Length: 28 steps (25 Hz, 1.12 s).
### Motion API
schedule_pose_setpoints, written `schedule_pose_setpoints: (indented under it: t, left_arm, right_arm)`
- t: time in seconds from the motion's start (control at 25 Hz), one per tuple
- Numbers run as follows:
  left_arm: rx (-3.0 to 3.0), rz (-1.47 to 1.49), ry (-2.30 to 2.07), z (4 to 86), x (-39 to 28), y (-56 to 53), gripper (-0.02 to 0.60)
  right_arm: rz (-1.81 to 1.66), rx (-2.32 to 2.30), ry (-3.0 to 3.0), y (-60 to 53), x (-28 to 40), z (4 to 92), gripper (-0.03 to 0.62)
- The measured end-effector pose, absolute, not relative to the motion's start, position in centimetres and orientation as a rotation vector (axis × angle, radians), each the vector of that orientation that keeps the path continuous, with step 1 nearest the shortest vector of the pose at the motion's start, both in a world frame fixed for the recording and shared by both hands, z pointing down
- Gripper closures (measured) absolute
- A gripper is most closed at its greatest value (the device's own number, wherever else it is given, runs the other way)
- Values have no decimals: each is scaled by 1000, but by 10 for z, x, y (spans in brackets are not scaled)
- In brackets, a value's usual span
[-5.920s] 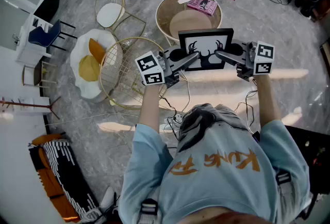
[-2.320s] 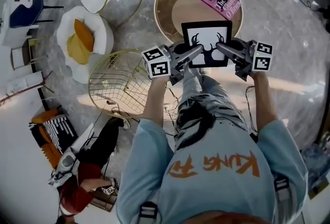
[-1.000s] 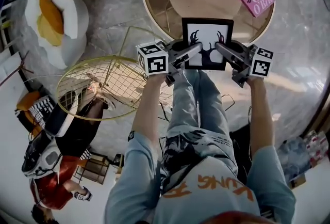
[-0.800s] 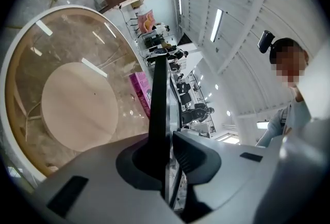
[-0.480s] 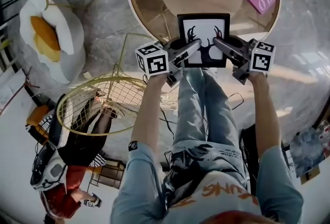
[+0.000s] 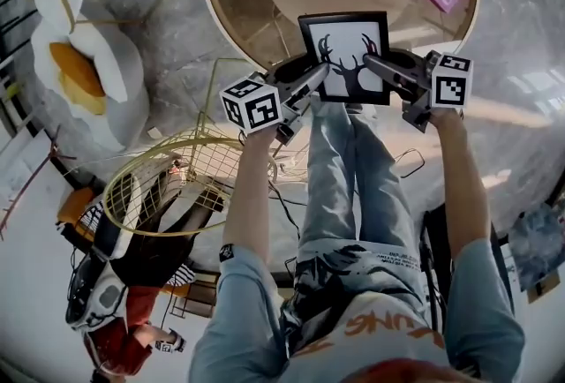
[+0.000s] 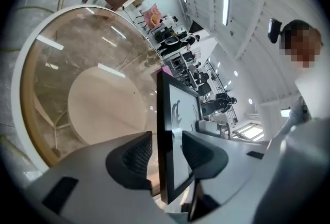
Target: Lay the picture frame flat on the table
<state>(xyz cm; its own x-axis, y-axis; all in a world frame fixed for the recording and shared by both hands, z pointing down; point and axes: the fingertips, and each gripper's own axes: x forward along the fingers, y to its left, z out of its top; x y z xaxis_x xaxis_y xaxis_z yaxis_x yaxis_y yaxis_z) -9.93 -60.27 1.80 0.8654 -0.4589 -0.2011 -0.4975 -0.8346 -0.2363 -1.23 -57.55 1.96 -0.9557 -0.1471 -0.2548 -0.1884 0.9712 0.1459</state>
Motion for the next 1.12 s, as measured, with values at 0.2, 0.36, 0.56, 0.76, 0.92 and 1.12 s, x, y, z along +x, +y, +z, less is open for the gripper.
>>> schedule_pose_setpoints:
  t: [0.2, 0.36, 0.56, 0.76, 0.92, 1.12]
  left_arm:
    - [-2615, 185, 913, 23, -115, -603, 388]
    - [-2495, 192, 974, 16, -100, -589, 448]
    - [-2347, 71, 1095, 21, -80, -599, 500]
    - [-2320, 19, 1188, 23, -69, -614, 500]
    - [-2287, -6, 1263, 23, -66, -622, 504]
    - [-2231, -28, 1325, 17, -64, -628, 537]
  right_arm:
    - [258, -357, 2814, -583, -7, 14, 577]
    - [201, -395, 2777, -593, -3, 8, 577]
    - [120, -471, 2718, -606, -1, 6, 574]
    - [106, -513, 2686, -614, -1, 4, 566]
    - [115, -626, 2672, -618, 2, 4, 546]
    - [125, -760, 2630, -625, 8, -2, 516]
